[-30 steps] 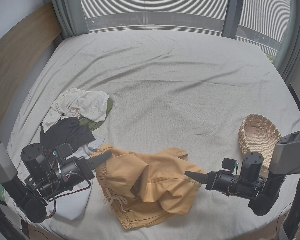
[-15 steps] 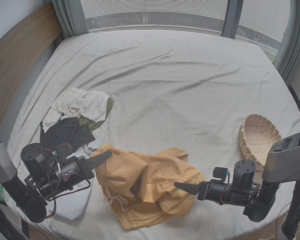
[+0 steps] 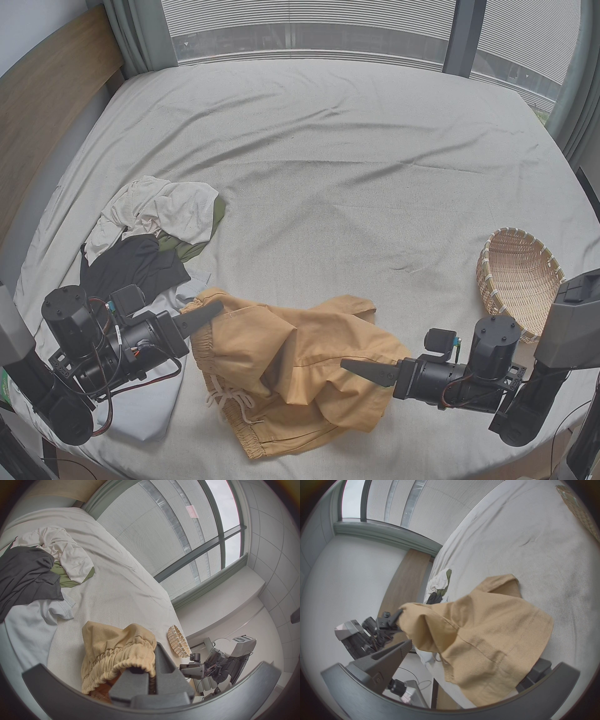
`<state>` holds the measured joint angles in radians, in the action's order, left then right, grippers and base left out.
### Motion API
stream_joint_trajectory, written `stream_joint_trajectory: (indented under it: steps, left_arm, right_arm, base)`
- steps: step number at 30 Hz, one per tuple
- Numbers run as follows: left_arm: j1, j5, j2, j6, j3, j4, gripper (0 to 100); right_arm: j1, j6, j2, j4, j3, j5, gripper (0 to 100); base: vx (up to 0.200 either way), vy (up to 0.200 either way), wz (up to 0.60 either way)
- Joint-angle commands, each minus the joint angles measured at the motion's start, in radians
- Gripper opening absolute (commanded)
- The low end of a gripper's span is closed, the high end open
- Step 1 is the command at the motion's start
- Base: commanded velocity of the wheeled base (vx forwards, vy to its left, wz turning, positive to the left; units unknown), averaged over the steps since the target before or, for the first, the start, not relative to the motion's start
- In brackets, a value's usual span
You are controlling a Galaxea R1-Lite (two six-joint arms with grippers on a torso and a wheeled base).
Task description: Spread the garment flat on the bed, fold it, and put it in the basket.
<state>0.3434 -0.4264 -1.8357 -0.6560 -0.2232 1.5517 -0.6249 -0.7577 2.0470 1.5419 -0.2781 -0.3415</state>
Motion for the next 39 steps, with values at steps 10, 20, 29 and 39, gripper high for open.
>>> stream_joint_trajectory:
  steps: [10, 20, 29, 39]
  left_arm:
    - [0.0, 0.0, -0.01, -0.001, -0.004, 0.001, 0]
    - [-0.001, 0.001, -0.003, -0.001, -0.01, 0.002, 0]
    - [0.0, 0.001, -0.007, -0.001, -0.01, 0.002, 0]
    - [-0.014, 0.0, 0.0, -0.007, -0.033, 0.002, 0]
  right_arm:
    - [-0.016, -0.026, -0.001, 0.001, -0.039, -0.002, 100]
    - [-0.018, -0.012, 0.064, 0.001, -0.099, -0.001, 100]
    - [-0.015, 0.004, 0.062, 0.001, -0.084, 0.009, 0]
    - [0.016, 0.024, -0.031, 0.001, -0.004, 0.009, 0]
  base:
    - [0.0, 0.0, 0.0]
    - [0.0, 0.0, 0.0]
    - [0.0, 0.0, 0.0]
    - [0.0, 0.0, 0.0]
